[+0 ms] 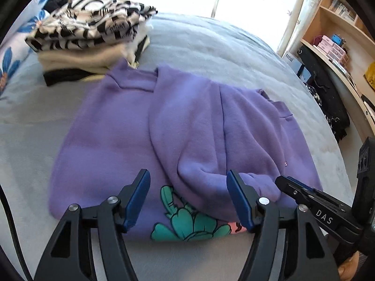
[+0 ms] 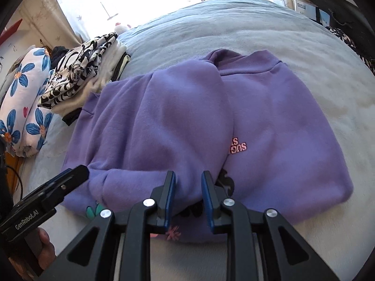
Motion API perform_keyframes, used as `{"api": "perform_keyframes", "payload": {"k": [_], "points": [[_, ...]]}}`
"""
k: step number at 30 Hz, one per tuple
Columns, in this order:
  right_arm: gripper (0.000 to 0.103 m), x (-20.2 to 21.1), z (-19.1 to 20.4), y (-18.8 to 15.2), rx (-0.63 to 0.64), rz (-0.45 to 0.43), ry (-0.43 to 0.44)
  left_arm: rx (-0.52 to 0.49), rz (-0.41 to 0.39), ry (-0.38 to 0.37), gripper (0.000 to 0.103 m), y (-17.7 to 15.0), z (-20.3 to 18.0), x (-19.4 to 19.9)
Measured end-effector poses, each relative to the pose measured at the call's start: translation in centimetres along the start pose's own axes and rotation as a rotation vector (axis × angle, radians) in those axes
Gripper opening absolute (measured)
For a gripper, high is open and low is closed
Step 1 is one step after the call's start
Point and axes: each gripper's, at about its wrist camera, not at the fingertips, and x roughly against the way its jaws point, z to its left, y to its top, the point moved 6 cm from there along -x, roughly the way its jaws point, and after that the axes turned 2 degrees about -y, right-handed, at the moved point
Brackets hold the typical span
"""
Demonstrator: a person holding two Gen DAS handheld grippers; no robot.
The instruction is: Fold large clothes
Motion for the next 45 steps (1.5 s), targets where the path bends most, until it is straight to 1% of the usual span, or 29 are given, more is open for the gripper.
{"api": "perform_keyframes", "payload": {"k": [1,5,9,13,16,19,24,27,28,29,31,33,35,38,40,42,45], "points": [[0.029,0.4,0.1,-0.1,0.0,-0.001,-0.003,-0.001,-0.001,0.01,0.066,-0.1,0.0,0.5],[0.03,2.5,0.8,-0.7,0.013,-0.021,-0.008,-0.006,-0.012,0.03,0.066,-0.4,0.0,2.8],[0.03,5.1,2.0,-1.3,0.054,-0.055,-0.023,-0.013,-0.024,0.037,0.066,-1.1,-0.1,5.1],[0.03,7.8,3.1,-1.8,0.101,-0.096,-0.034,-0.018,-0.019,0.041,0.066,-2.3,-0.2,7.1],[0.03,10.5,4.0,-2.5,0.154,-0.136,-0.036,-0.029,-0.022,0.055,0.066,-3.3,0.0,8.8],[0.03,13.0,4.5,-3.3,0.193,-0.158,-0.034,-0.035,-0.034,0.062,0.066,-4.3,0.4,10.7],[0.03,17.6,4.5,-4.4,0.239,-0.208,-0.028,-0.024,-0.044,0.06,0.066,-5.7,1.3,13.3],[0.031,20.1,4.3,-4.9,0.275,-0.252,-0.049,-0.021,-0.044,0.054,0.067,-6.7,1.9,14.3],[0.037,20.7,4.4,-5.1,0.281,-0.264,-0.052,-0.021,-0.043,0.054,0.067,-7.0,2.1,14.5],[0.047,21.4,4.4,-5.2,0.29,-0.282,-0.059,-0.02,-0.04,0.056,0.068,-7.4,2.4,14.7],[0.054,22.0,4.4,-5.2,0.303,-0.294,-0.068,-0.016,-0.027,0.06,0.069,-7.9,2.9,14.7],[0.054,22.6,4.6,-5.1,0.327,-0.287,-0.07,-0.001,-0.008,0.059,0.069,-8.4,3.7,14.6],[0.054,24.0,4.6,-4.9,0.355,-0.303,-0.071,0.012,0.008,0.055,0.069,-8.8,4.5,14.5],[0.054,26.0,3.9,-4.3,0.384,-0.351,-0.127,0.022,0.013,0.062,0.069,-9.1,5.4,14.2],[0.055,26.6,3.3,-3.9,0.383,-0.362,-0.164,0.044,0.029,0.051,0.069,-9.4,6.1,13.3],[0.056,26.3,2.9,-3.8,0.369,-0.36,-0.166,0.069,0.05,0.023,0.069,-9.7,6.4,12.3],[0.056,24.2,3.0,-3.6,0.339,-0.355,-0.156,0.106,0.068,-0.018,0.069,-10.1,6.8,10.5]]}}
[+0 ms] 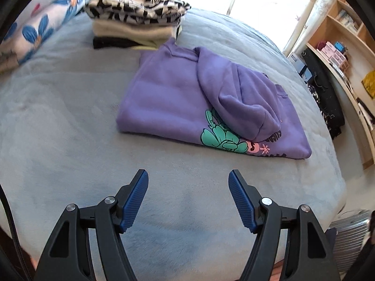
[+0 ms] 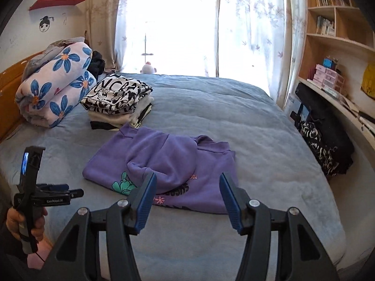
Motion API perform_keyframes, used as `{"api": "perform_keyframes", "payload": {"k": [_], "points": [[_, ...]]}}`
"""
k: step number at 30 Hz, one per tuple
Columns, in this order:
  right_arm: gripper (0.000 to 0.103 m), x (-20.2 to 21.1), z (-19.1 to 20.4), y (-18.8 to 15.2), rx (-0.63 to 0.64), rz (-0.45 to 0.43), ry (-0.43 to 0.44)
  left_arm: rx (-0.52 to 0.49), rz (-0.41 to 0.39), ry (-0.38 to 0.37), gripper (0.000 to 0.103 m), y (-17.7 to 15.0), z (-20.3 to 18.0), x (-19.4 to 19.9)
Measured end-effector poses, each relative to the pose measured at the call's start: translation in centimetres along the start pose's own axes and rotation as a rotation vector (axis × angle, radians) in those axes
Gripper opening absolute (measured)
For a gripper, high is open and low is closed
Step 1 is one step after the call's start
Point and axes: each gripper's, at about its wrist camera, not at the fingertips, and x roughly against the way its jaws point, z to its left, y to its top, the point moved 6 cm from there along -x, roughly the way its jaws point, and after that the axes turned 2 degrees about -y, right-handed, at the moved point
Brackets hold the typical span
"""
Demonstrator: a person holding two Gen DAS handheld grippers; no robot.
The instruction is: Fold large clothes
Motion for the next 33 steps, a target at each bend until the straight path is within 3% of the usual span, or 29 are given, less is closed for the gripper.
{"api": "perform_keyframes", "payload": {"k": [4,7,9,12,14,18,25,30,33], "points": [[0.056,-3.9,1.5,-1.0,-0.021,0.004,-0.014,0.076,0.038,-0.071,0.069,0.1,1.2,-2.8],[0.056,-7.1,2.7,-1.6,-0.081,0.016,0.025,0.127,0.045,-0.1,0.069,0.6,2.3,-4.4],[0.055,-9.3,3.4,-1.9,-0.131,0.03,0.068,0.151,0.046,-0.101,0.069,1.0,2.9,-5.4],[0.054,-11.6,4.5,-2.1,-0.142,0.03,0.059,0.175,0.051,-0.099,0.069,1.7,3.5,-7.2],[0.048,-12.9,5.0,-2.1,-0.139,0.039,0.07,0.195,0.051,-0.118,0.069,2.2,3.8,-8.4],[0.048,-15.1,5.6,-2.0,-0.164,0.077,0.11,0.234,0.048,-0.153,0.069,3.3,4.1,-11.0],[0.048,-17.5,5.8,-2.1,-0.168,0.107,0.119,0.291,-0.014,-0.213,0.073,5.7,4.4,-14.0],[0.048,-18.9,6.0,-2.1,-0.167,0.123,0.129,0.265,-0.059,-0.19,0.073,8.0,3.9,-15.5],[0.037,-19.9,6.3,-1.8,-0.154,0.132,0.13,0.247,-0.12,-0.157,0.07,9.5,3.6,-15.4]]}}
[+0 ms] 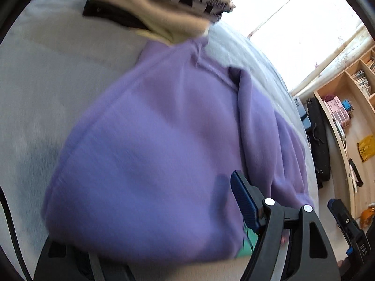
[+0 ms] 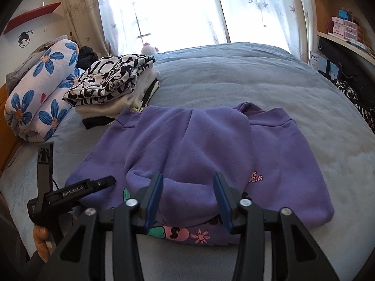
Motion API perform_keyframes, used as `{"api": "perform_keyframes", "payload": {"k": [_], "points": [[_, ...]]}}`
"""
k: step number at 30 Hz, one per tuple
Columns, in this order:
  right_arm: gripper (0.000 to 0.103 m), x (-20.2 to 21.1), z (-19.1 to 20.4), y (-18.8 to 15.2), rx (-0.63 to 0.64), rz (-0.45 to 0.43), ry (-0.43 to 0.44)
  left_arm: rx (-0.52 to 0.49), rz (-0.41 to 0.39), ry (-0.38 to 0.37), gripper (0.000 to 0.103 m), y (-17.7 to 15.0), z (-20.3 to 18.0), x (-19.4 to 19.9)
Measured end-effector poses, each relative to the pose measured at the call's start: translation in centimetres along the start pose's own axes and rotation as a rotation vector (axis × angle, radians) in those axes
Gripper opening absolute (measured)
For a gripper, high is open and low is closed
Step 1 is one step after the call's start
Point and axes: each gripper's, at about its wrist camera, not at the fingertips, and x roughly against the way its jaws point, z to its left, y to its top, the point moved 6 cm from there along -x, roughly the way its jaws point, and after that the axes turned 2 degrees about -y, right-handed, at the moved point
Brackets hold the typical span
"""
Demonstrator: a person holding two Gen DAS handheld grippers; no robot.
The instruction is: Fold large clothes
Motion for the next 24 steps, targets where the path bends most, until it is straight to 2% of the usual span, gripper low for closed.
{"api": "perform_keyframes", "payload": {"k": [1,3,5,8,11,13,17,24], "points": [[0.034,-0.4,0.2,0.3,0.005,0.002,-0.004,-0.018,-0.033,0.018,0.066,0.5,-0.4,0.2],[0.028,-1.2,0.5,0.8,0.015,-0.006,-0.017,-0.055,-0.092,0.057,0.042,1.2,-1.2,0.9],[0.021,-2.2,0.9,1.3,0.027,-0.009,-0.028,-0.108,-0.153,0.087,0.031,1.5,-2.6,1.9],[0.016,-4.3,1.5,1.3,0.044,-0.008,-0.03,-0.181,-0.214,0.122,0.022,1.6,-4.3,3.2],[0.011,-7.8,1.7,-0.3,0.059,0.062,-0.047,-0.25,-0.275,0.136,0.02,1.5,-6.2,4.9],[0.01,-9.5,1.1,-1.7,0.025,0.112,-0.042,-0.294,-0.3,0.113,0.019,1.3,-8.1,5.8],[0.008,-9.6,-0.3,-2.8,-0.059,0.088,0.016,-0.394,-0.336,0.092,0.018,0.7,-12.1,7.0],[0.008,-8.9,-2.1,-3.8,-0.166,0.097,0.111,-0.539,-0.359,0.049,0.018,-0.9,-17.7,8.4]]}}
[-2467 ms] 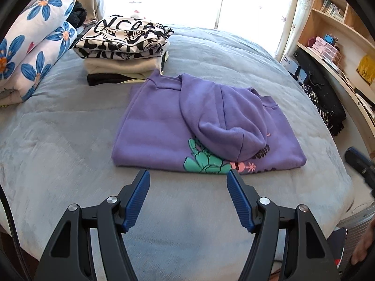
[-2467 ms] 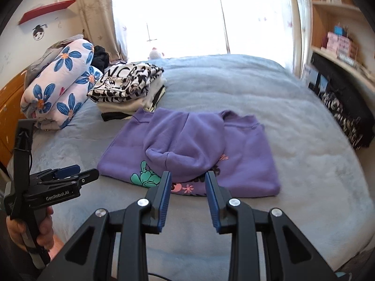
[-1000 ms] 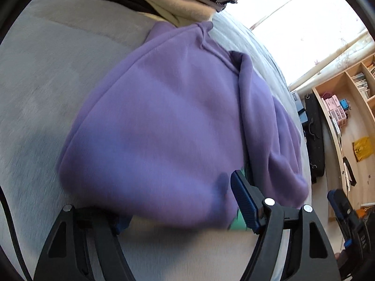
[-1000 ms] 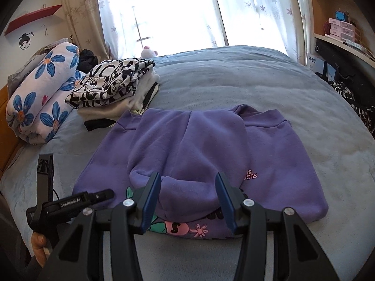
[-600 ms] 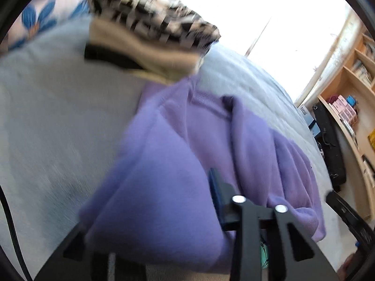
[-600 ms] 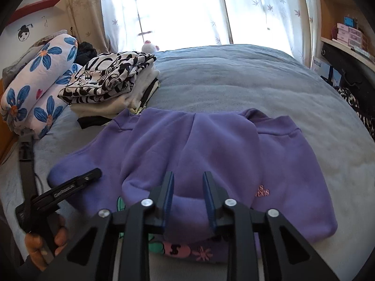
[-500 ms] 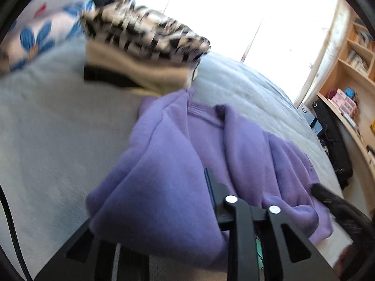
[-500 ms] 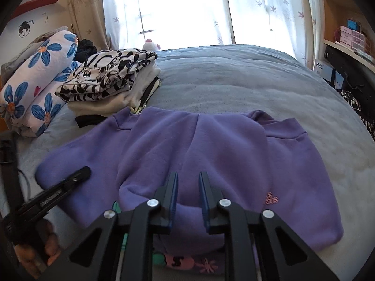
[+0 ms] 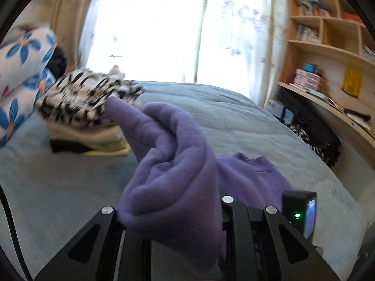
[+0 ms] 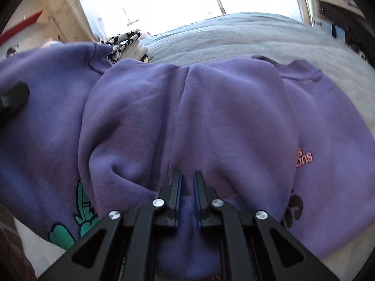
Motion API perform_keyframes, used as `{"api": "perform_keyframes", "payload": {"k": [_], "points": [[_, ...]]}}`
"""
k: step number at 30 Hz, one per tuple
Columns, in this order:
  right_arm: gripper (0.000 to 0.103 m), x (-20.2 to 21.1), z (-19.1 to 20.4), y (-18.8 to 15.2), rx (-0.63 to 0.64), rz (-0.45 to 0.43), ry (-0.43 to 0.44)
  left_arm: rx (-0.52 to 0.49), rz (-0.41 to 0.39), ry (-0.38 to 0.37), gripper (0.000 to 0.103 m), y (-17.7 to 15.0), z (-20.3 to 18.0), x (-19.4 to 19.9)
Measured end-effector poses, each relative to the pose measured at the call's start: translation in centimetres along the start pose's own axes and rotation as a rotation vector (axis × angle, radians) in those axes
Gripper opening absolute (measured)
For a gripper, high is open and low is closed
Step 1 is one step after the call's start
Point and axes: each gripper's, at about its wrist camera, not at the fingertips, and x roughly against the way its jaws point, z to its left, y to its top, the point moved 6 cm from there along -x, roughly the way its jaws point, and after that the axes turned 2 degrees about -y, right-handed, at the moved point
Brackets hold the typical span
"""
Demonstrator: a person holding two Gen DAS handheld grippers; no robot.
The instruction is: Fold large clothes
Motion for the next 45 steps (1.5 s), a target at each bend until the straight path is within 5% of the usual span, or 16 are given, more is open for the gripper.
{"api": "perform_keyframes", "payload": {"k": [11,21,33,39,45], "points": [[0.015,5.8,-4.4,-0.1,-0.121,0.075,0.151,-0.212,-0.003,-0.073,0.019,1.0,-9.8,-0.1],[0.016,14.0,-16.7,0.1,-0.248,-0.066,-0.162,-0.34,0.079,-0.166,0.02,-1.0,-19.4,-4.8],[0.016,14.5,-23.5,-2.0,-0.371,-0.03,-0.261,-0.497,0.366,-0.195,0.026,-10.3,-24.7,-14.5],[0.016,14.5,-22.8,-1.4,-0.339,-0.027,-0.219,-0.528,0.355,-0.294,0.07,-10.3,-25.4,-12.9],[0.016,15.6,-22.0,0.7,-0.296,-0.069,-0.192,-0.431,0.371,-0.401,0.074,-8.6,-24.4,-11.9]]}}
